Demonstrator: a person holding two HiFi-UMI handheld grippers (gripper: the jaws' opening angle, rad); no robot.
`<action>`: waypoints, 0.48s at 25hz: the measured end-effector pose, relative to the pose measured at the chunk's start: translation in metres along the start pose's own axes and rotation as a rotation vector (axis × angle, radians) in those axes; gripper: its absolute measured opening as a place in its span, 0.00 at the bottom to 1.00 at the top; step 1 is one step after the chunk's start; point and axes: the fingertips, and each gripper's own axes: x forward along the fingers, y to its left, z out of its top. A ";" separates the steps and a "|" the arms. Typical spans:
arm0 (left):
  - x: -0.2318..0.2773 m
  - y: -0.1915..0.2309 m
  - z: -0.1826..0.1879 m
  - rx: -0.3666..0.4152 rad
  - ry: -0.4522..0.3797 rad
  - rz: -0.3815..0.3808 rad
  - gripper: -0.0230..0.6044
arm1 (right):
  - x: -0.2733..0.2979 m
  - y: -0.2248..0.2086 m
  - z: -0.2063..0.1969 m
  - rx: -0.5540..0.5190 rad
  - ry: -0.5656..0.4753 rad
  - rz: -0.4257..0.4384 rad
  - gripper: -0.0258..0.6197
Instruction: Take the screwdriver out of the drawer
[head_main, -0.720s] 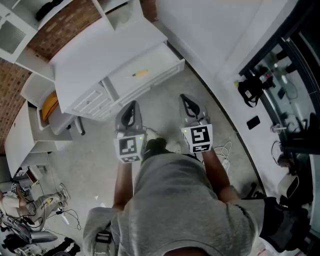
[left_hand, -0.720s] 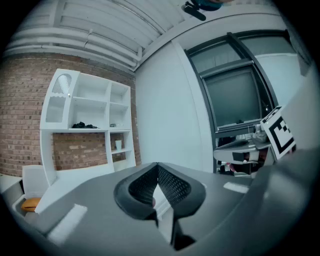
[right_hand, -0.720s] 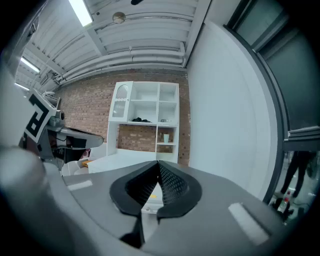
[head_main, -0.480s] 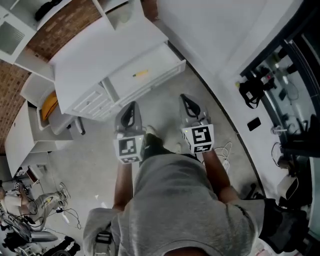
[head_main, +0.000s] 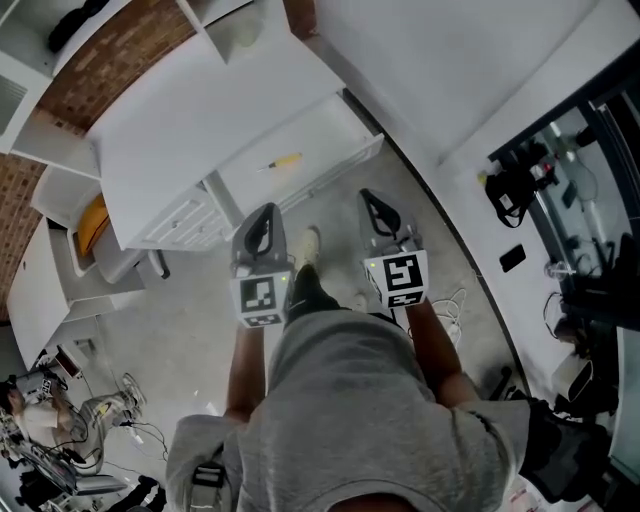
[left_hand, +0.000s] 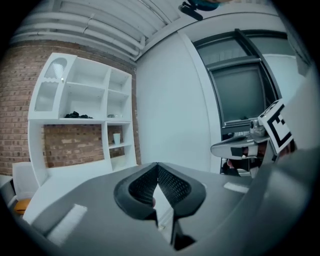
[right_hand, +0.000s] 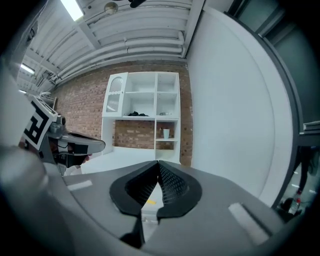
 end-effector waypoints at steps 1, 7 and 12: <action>0.010 0.007 0.000 0.001 0.005 -0.010 0.06 | 0.011 -0.001 0.002 0.003 0.007 -0.005 0.04; 0.059 0.041 -0.002 -0.003 0.043 -0.081 0.06 | 0.067 -0.010 0.002 0.037 0.052 -0.054 0.04; 0.093 0.065 -0.006 -0.005 0.067 -0.142 0.06 | 0.104 -0.010 0.005 0.067 0.077 -0.095 0.04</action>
